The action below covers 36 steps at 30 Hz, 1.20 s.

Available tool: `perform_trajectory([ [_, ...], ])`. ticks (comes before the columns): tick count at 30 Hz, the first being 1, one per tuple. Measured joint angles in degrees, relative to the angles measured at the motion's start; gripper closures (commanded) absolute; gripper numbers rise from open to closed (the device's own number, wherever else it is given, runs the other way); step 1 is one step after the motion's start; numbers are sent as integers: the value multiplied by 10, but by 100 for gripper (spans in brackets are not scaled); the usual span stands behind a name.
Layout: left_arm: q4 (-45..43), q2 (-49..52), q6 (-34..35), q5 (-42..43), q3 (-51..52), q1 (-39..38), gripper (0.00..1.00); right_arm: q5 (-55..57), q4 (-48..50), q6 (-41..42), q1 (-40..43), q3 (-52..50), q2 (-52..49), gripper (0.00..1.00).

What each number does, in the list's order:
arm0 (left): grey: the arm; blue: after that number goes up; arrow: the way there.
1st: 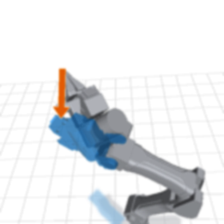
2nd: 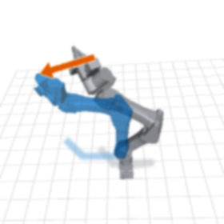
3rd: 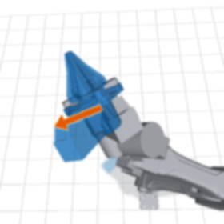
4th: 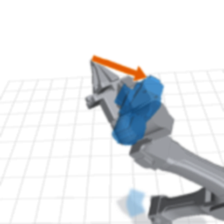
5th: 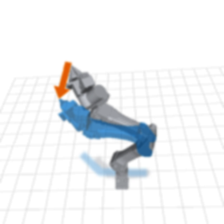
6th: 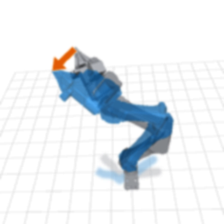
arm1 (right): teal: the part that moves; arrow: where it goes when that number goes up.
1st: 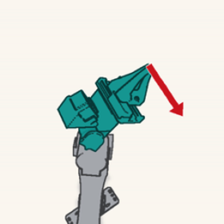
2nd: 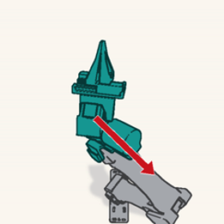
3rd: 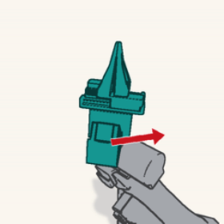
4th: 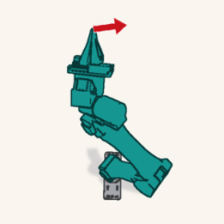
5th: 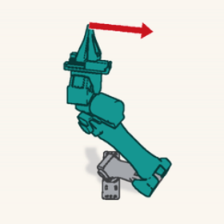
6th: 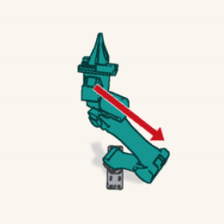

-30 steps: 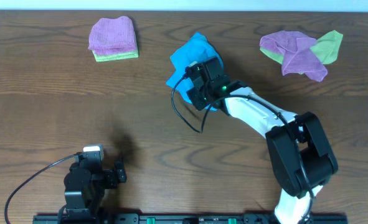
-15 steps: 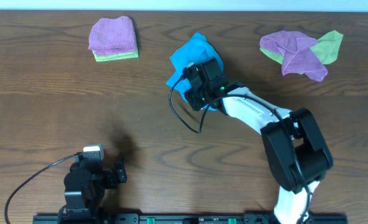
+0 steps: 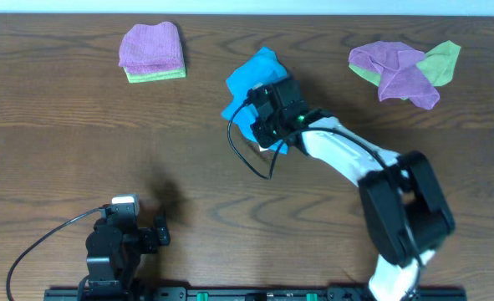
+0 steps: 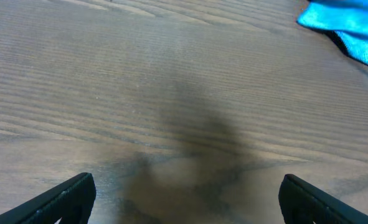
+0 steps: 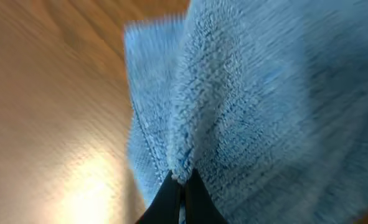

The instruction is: Fold the cloth

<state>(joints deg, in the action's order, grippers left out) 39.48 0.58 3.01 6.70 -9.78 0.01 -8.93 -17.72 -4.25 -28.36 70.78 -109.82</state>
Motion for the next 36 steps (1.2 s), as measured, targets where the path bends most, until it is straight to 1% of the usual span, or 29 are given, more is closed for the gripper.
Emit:
perform_trajectory([
  [5, 0, 0, 0, 0, 0, 0, 5, -2, -59, 9, -10, 0, 107, 99],
  [8, 0, 0, 0, 0, 0, 0, 5, -17, -75, 11, -19, 3, 157, 99],
  [13, 0, 0, 0, 0, 0, 0, 5, -65, -77, 13, -35, 5, 173, 99],
  [16, 0, 0, 0, 0, 0, 0, 5, -66, -71, 24, -42, 5, 172, 99],
  [19, 0, 0, 0, 0, 0, 0, 5, -12, -77, 51, -43, 5, 172, 98],
  [23, 0, 0, 0, 0, 0, 0, 5, 128, -109, 112, -36, 5, 172, 98],
  [24, 0, 0, 0, 0, 0, 0, 5, 171, -118, 133, -32, 5, 172, 94],
  [25, 0, 0, 0, 0, 0, 0, 5, 214, -130, 157, -27, 5, 172, 82],
  [27, -1, 0, 0, 0, 0, 0, 5, 289, -152, 192, -16, 5, 172, 77],
  [29, 0, 0, 0, 0, 0, 0, 5, 335, -169, 214, -6, 5, 172, 67],
  [30, 0, 0, 0, 0, 0, 0, 5, 353, -181, 222, -2, 5, 172, 64],
  [32, -1, 0, 0, 0, 0, 0, 5, 381, -200, 239, 2, 5, 172, 53],
  [33, 0, 0, 0, 0, 0, 0, 5, 394, -211, 249, 4, 5, 172, 41],
  [34, 0, 0, 0, 0, 0, 0, 5, 402, -217, 257, 4, 5, 172, 32],
  [36, 0, 0, 0, 0, 0, 0, 5, 406, -219, 255, 6, 5, 172, 28],
])
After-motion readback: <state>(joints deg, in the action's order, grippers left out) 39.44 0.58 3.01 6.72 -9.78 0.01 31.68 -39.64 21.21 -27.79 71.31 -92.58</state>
